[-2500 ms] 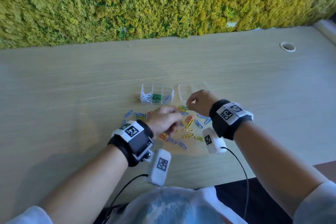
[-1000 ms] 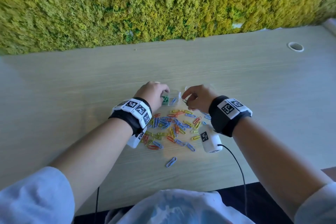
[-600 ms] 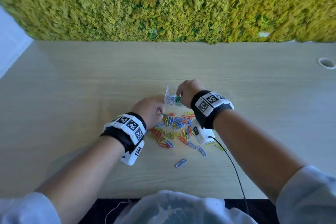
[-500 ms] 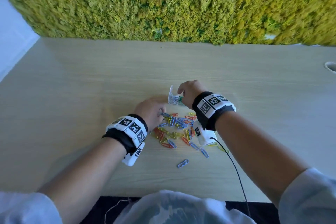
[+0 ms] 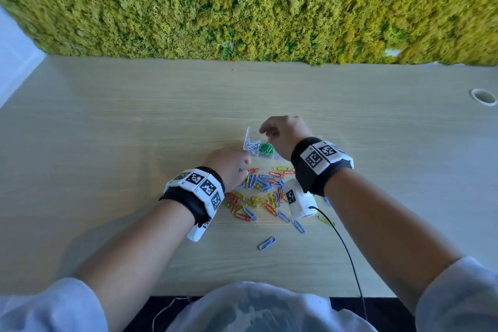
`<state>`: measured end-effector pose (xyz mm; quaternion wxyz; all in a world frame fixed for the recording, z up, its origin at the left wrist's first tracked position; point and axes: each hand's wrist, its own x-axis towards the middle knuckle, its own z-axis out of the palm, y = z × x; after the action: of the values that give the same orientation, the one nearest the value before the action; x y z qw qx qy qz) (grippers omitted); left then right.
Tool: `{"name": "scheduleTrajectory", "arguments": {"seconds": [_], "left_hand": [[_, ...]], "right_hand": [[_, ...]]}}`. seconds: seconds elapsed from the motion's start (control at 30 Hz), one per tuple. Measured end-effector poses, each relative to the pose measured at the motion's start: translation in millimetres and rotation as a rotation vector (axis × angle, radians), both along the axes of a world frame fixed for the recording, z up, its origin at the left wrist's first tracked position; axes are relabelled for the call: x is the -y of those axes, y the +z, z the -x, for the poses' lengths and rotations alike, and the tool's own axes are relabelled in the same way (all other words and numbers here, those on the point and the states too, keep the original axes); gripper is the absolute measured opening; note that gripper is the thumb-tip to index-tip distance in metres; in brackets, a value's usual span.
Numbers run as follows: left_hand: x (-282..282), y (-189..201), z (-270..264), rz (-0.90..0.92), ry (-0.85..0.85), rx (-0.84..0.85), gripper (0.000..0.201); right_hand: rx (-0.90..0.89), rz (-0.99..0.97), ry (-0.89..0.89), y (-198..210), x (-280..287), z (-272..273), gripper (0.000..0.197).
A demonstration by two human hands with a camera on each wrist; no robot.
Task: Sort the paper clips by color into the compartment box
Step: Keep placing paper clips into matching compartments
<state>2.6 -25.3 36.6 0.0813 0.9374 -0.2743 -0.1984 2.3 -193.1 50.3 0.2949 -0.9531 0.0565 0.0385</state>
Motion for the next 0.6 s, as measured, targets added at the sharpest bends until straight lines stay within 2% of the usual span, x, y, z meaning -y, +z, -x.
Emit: {"name": "scheduleTrajectory", "arguments": {"seconds": [0.13, 0.27, 0.4, 0.6], "left_hand": [[2.3, 2.0, -4.2, -0.043, -0.007, 0.004, 0.029], [5.5, -0.1, -3.8, -0.072, -0.019, 0.020, 0.029], [5.6, -0.4, -5.5, -0.055, 0.008, 0.024, 0.027], [7.0, 0.2, -10.0, -0.039, 0.035, 0.023, 0.019]], "right_hand": [[-0.019, 0.022, -0.030, -1.9, -0.4, -2.5, 0.019], [-0.091, 0.125, 0.025, -6.1, -6.4, -4.1, 0.019], [-0.118, 0.152, -0.010, -6.9, -6.2, -6.1, 0.034], [-0.089, 0.092, -0.068, -6.8, 1.5, -5.4, 0.023]]}}
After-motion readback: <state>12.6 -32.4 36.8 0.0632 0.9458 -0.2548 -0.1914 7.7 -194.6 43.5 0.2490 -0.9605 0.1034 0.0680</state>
